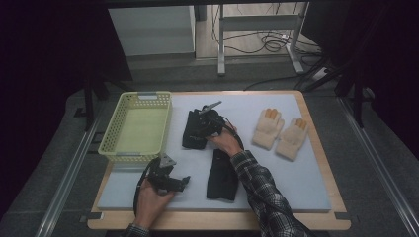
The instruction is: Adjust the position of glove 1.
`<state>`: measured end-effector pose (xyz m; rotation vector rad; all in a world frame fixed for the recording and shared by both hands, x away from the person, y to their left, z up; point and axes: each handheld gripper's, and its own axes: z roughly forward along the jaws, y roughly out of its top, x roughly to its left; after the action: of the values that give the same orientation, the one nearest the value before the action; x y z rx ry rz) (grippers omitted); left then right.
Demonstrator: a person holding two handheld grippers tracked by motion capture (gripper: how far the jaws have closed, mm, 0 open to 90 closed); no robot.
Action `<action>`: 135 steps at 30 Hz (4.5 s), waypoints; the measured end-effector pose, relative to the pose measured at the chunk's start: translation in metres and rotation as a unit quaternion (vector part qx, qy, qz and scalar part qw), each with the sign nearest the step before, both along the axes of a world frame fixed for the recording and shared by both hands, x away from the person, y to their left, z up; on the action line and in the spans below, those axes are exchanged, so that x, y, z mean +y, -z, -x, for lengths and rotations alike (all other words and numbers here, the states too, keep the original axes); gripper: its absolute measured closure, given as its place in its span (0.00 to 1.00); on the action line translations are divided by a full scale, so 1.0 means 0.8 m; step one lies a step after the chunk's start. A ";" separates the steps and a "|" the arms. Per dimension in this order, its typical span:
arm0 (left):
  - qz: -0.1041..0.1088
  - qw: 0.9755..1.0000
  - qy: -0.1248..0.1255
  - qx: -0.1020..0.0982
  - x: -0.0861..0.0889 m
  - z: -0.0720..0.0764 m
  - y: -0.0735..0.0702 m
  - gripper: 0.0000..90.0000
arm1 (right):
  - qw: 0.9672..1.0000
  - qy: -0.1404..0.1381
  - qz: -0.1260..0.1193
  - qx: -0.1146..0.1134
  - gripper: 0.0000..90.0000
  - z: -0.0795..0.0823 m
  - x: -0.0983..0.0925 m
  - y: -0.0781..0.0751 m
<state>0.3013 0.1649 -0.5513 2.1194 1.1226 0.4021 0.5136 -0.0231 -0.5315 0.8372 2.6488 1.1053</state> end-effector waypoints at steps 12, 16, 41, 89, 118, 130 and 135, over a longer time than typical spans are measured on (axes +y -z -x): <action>0.000 1.000 0.000 0.000 0.000 0.000 0.000 0.03 | 1.000 0.008 -0.002 0.005 0.96 0.008 0.002 0.000; 0.000 1.000 0.000 0.000 0.000 0.000 0.000 0.03 | 1.000 0.010 0.019 -0.009 0.97 0.013 0.007 -0.005; 0.002 1.000 0.001 0.002 0.001 0.000 0.000 0.03 | 0.998 -0.016 -0.046 -0.026 0.97 0.091 -0.040 -0.093; -0.001 1.000 0.000 0.002 0.000 0.000 0.000 0.03 | 0.999 0.026 -0.019 -0.027 0.72 0.235 -0.146 -0.045; 0.018 1.000 0.013 0.010 0.010 -0.002 -0.002 0.04 | 1.000 -0.010 -0.023 -0.001 0.99 0.269 -0.191 -0.001; -0.003 1.000 0.004 0.007 0.020 0.000 0.000 0.01 | 0.999 -0.021 -0.025 -0.003 0.99 0.263 -0.155 0.002; -0.004 1.000 0.004 0.007 0.020 0.001 0.000 0.01 | 0.999 -0.020 -0.025 -0.004 0.98 0.257 -0.140 0.003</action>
<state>0.3007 0.1808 -0.5512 2.1361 1.1224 0.3888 0.3082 -0.1351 -0.5337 0.7909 2.6537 1.1858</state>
